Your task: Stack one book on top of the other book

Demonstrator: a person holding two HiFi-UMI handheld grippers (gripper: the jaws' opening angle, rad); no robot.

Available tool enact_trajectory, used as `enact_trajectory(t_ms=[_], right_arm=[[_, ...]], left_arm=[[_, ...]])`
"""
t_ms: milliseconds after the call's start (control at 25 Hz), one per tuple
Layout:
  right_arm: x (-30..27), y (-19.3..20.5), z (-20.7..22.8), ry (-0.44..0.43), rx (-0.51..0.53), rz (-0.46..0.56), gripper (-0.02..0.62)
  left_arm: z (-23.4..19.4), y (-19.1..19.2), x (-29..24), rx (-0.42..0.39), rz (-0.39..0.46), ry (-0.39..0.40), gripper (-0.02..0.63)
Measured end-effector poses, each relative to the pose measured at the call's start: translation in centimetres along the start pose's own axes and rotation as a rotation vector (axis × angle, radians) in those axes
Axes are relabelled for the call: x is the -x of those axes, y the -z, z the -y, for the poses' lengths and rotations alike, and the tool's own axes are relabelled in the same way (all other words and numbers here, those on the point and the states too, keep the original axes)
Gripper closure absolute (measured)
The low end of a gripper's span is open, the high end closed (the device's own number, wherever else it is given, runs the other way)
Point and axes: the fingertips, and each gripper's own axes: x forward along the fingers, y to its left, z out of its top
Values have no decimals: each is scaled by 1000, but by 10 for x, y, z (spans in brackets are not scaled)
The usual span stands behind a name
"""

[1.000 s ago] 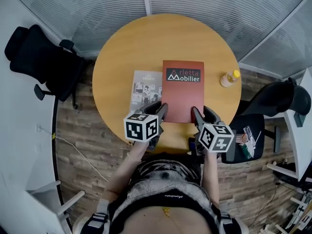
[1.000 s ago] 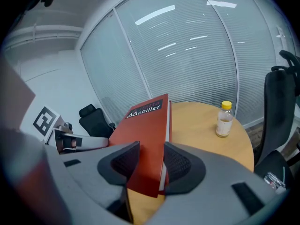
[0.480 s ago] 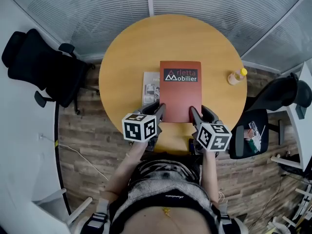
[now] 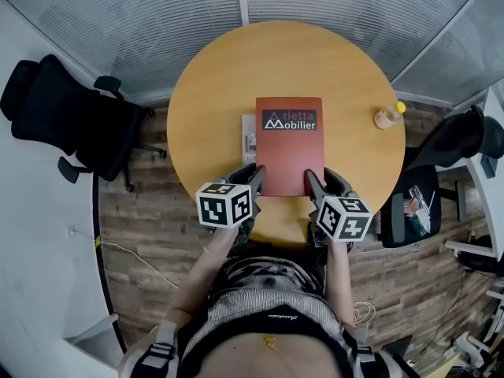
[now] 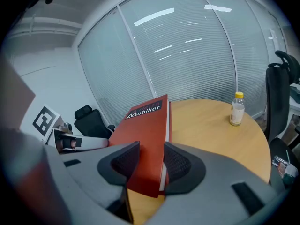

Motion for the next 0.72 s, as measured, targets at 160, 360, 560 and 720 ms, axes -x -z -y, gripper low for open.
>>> enact_trajectory(t_ms=[160, 360, 560, 720], right_arm=[[-10, 6, -11, -5, 5, -2, 422], [-24, 12, -36, -14, 3, -9, 422], [-32, 17, -44, -22, 14, -14, 423], [-41, 24, -47, -24, 17, -26, 422]], left_arm=[[-15, 3, 5, 5, -2, -2, 520], [-40, 3, 21, 15, 0, -7, 520], [-51, 7, 24, 21, -2, -14, 520], [-62, 12, 23, 31, -8, -19, 520]])
